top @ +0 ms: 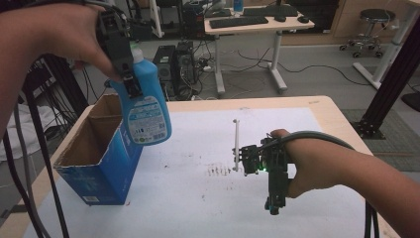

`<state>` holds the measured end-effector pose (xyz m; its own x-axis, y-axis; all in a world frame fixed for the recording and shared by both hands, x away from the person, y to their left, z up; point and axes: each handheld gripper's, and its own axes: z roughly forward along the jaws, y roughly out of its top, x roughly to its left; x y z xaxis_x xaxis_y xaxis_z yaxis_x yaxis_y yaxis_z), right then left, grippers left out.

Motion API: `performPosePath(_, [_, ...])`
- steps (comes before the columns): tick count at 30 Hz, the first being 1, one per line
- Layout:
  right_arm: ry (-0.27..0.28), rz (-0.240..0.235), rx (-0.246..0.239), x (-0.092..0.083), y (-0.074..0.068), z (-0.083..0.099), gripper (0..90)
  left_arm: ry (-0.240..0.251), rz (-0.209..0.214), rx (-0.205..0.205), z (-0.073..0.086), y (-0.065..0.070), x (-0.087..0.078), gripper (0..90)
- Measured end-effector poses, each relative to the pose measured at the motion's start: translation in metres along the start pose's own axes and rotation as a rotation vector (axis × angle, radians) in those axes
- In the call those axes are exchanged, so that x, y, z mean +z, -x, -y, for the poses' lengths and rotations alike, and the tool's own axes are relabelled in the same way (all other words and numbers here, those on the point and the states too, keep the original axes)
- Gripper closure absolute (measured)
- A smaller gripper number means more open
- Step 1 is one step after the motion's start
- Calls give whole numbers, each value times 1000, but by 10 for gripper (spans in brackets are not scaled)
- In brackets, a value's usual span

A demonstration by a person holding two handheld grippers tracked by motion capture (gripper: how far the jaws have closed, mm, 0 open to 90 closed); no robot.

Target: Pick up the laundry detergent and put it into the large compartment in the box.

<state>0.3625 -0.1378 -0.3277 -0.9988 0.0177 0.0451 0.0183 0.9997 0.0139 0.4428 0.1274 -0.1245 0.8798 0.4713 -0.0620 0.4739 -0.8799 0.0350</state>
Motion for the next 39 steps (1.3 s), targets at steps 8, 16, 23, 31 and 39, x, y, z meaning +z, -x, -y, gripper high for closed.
performPosePath(8, [-2, 4, -14, -1, 0, -2, 26, 33, -2, -155, 28, -7, -22, 369])
performPosePath(16, [-3, 2, -18, -1, -1, -7, 26, 50, -26, -344, 63, -20, -32, 369])
performPosePath(23, [-4, 2, -29, -1, 0, -12, 27, 80, -66, -527, 86, -29, -40, 369])
performPosePath(31, [-6, 2, -35, 0, 0, -14, 27, 79, -89, -720, 105, -36, -39, 369])
performPosePath(39, [-12, 5, -35, 1, 0, -14, 27, 74, -115, -840, 116, -40, -31, 369])
